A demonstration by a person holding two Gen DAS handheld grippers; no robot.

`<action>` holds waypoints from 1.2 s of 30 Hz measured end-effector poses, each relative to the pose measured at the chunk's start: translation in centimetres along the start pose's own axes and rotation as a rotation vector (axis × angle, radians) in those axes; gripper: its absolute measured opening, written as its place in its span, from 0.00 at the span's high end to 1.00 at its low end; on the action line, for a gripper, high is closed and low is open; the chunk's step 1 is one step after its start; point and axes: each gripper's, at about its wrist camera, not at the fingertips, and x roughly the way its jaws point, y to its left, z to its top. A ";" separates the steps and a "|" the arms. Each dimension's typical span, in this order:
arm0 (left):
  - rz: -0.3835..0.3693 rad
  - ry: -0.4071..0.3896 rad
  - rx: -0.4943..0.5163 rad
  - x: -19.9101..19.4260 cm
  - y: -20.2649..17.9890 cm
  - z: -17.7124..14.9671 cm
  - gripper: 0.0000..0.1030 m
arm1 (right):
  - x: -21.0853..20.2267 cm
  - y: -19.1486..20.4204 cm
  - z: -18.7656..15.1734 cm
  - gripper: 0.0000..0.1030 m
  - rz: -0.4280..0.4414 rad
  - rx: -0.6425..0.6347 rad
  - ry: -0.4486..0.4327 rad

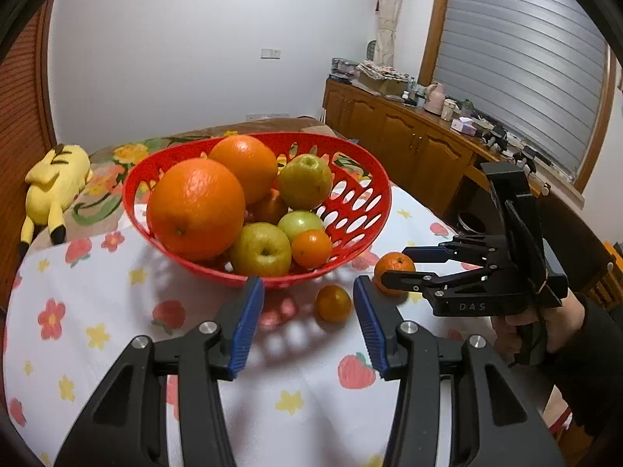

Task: Organize fruits
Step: 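Move the left tool toward a small tangerine while the right tool reaches another tangerine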

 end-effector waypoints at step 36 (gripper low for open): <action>0.060 0.210 -0.007 8.5 -2.6 -1.2 0.56 | -8.2 1.0 -2.9 0.54 0.021 -0.037 -0.129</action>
